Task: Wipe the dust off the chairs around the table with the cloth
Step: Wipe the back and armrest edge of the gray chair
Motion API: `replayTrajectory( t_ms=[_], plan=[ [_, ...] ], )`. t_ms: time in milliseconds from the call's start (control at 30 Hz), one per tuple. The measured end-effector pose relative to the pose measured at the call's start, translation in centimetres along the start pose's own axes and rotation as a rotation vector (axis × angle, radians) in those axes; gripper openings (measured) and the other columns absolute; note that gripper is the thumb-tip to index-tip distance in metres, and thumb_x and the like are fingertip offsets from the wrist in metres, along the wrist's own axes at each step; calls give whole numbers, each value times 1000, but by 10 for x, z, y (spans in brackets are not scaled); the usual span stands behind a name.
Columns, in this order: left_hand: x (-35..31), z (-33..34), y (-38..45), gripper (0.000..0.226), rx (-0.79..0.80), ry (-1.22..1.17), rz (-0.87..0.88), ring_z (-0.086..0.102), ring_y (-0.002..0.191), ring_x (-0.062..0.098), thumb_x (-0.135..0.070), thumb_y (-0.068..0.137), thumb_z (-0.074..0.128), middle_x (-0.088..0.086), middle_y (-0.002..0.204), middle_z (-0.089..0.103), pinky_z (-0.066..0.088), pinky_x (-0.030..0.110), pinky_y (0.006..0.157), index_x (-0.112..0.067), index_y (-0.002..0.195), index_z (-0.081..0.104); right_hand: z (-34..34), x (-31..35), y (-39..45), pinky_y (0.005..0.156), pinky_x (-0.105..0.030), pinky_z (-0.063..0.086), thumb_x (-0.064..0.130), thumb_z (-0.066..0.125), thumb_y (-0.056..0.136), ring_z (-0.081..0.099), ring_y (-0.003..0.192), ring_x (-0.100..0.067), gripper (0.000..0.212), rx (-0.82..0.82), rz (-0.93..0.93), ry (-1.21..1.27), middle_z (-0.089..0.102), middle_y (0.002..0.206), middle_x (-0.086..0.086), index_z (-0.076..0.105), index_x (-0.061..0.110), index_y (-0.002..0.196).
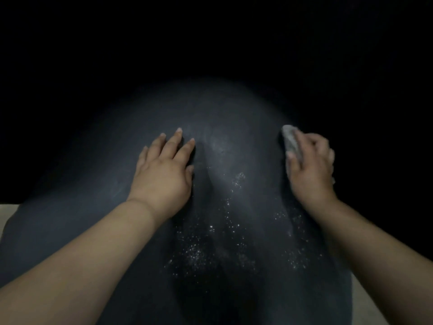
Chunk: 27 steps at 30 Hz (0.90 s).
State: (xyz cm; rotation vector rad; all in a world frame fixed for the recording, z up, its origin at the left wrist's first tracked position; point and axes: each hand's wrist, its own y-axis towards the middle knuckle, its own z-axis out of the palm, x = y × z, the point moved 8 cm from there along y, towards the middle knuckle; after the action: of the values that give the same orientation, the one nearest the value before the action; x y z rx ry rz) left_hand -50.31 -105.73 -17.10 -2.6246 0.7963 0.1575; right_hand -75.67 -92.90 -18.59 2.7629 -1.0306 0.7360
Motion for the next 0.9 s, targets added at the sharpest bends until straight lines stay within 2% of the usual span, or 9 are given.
replayTrajectory(
  t_ms=[67,233,333,400,500,600,733,833,900],
  plan=[
    [3,0,0,55,0,1,-22,7,146,28,-37,98,37,-2,162,9,11,49,117,-30,151,24,6,-7,-5,99,-38,33,19,50,96,33,117,-24,49,9,78,18,34,137,-1,39,30,142],
    [10,4,-6,55,10,12,-41,9,146,29,-35,98,40,-1,161,12,13,50,117,-29,151,27,36,44,-82,95,-29,34,3,61,86,39,108,-22,56,66,-115,140,47,129,-1,51,24,137],
    [5,8,-15,55,16,41,-3,10,146,28,-36,98,39,0,161,13,13,50,118,-28,151,27,30,48,-86,97,-33,37,8,60,88,38,108,-17,52,138,-143,204,47,126,4,52,25,137],
    [6,9,-21,55,14,53,6,10,146,29,-35,98,39,1,161,14,13,50,118,-27,151,27,7,32,-71,94,-38,38,12,56,89,41,107,-20,49,48,-135,141,48,126,1,52,27,135],
    [5,10,-31,55,0,64,22,10,146,29,-35,98,40,1,161,14,12,50,118,-26,151,28,-22,-23,-62,89,-33,33,17,53,93,41,110,-22,46,-98,65,15,45,130,2,48,32,137],
    [-14,17,-45,56,-4,76,130,11,146,29,-34,96,43,1,160,17,11,51,117,-25,150,29,-5,-40,-99,91,-30,31,17,52,95,36,112,-17,48,-85,227,46,38,133,4,42,32,140],
    [-40,29,-61,58,30,85,206,8,147,27,-37,96,42,0,161,14,9,49,118,-27,151,26,14,-8,-140,91,-16,23,9,56,92,27,105,-5,56,-62,131,156,39,126,9,44,32,141],
    [-50,33,-64,61,39,94,249,6,147,26,-40,95,43,-1,161,10,7,48,118,-30,152,23,-4,-17,-134,91,-23,26,15,55,92,30,104,-5,51,-72,126,147,40,125,8,46,35,139],
    [-54,30,-64,61,24,108,283,6,147,26,-40,94,44,0,161,11,7,50,118,-30,151,24,-21,-43,-132,93,-28,29,20,52,93,35,108,-11,48,-131,230,55,39,129,7,44,36,138]
  ],
)
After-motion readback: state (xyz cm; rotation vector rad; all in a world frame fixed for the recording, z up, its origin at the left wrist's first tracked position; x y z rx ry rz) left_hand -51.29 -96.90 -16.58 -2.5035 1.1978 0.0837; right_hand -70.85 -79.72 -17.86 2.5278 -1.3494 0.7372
